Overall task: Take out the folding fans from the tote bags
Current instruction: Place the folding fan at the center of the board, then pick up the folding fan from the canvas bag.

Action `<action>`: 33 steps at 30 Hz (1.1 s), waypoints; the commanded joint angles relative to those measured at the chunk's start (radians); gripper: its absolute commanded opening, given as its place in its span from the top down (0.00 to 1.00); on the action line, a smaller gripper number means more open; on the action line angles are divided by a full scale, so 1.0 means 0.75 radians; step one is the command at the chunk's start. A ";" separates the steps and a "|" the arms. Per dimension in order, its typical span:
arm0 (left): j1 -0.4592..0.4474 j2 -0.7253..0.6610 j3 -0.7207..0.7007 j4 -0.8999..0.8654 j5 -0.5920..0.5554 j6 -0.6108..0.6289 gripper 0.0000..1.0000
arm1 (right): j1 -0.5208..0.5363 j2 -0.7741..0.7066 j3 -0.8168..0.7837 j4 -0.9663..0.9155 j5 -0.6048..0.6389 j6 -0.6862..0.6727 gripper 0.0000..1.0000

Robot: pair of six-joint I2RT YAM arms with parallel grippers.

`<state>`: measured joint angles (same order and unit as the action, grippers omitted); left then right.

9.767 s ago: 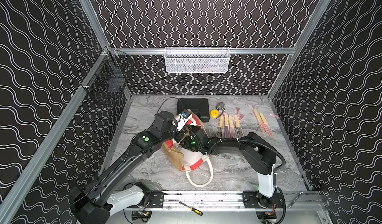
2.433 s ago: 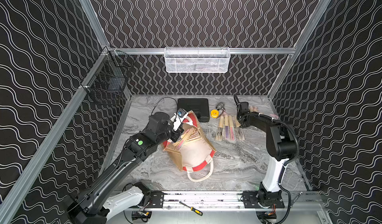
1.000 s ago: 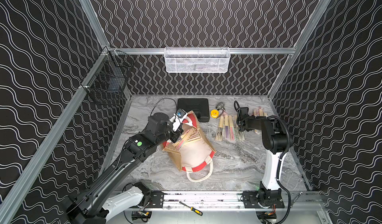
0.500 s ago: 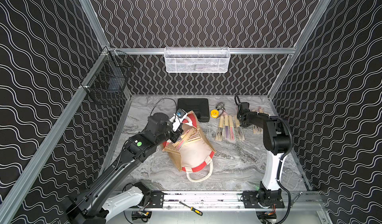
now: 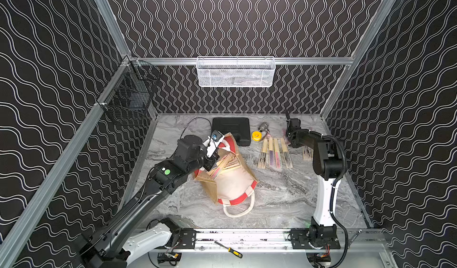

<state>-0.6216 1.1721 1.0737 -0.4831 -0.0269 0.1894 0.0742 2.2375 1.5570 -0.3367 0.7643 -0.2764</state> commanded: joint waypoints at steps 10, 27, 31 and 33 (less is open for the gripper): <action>0.002 0.004 0.002 0.076 -0.012 0.013 1.00 | -0.027 0.017 0.080 -0.212 -0.150 0.136 0.48; 0.001 0.006 -0.002 0.081 -0.021 0.015 1.00 | -0.027 -1.121 -0.647 0.291 -1.019 1.146 0.50; 0.001 0.015 0.005 0.073 -0.005 0.009 1.00 | -0.005 -1.502 -1.004 0.524 -1.240 1.373 0.51; 0.002 0.018 0.003 0.075 -0.007 0.011 1.00 | 0.042 -1.633 -1.086 0.547 -1.317 1.408 0.52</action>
<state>-0.6216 1.1809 1.0729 -0.4767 -0.0395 0.1898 0.0772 1.1015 0.8032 -0.0875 -0.0517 0.6254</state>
